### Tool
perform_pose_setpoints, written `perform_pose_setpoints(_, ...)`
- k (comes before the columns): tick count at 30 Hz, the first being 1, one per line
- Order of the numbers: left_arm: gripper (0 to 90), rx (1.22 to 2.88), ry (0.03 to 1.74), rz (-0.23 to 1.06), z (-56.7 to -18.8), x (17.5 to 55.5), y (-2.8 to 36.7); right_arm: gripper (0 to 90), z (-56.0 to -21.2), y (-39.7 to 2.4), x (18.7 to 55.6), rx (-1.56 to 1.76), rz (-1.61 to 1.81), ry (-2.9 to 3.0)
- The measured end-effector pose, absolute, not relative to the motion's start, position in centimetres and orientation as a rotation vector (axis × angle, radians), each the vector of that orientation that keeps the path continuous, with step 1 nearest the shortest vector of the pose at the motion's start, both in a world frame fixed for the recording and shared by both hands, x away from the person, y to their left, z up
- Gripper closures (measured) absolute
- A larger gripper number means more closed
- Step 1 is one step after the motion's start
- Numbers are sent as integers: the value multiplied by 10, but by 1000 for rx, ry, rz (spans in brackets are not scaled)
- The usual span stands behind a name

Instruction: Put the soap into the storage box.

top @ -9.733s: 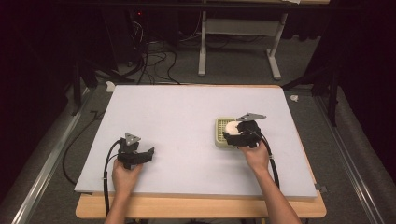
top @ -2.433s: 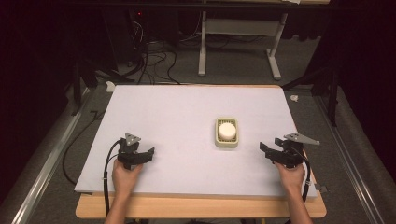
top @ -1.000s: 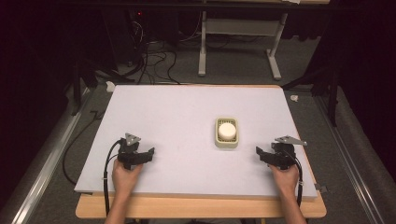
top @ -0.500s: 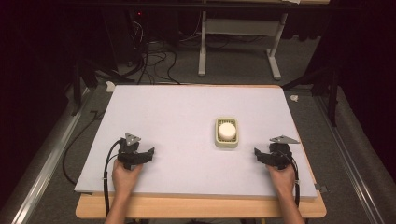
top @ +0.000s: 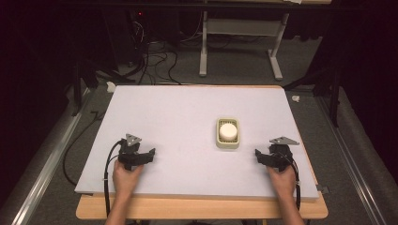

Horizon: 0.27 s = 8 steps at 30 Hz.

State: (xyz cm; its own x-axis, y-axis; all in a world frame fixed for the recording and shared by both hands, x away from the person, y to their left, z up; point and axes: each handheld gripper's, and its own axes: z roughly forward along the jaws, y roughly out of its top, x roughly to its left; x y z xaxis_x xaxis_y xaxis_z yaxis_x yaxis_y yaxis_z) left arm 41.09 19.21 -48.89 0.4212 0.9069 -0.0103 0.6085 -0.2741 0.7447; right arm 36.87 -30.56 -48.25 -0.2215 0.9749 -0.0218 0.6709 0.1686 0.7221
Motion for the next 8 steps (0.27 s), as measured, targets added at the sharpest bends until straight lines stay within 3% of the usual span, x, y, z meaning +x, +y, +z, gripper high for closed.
perform_pose_setpoints(8,230,1994,1279,559,-489,411,192,278,-482,-306,369,1552,818,1961)
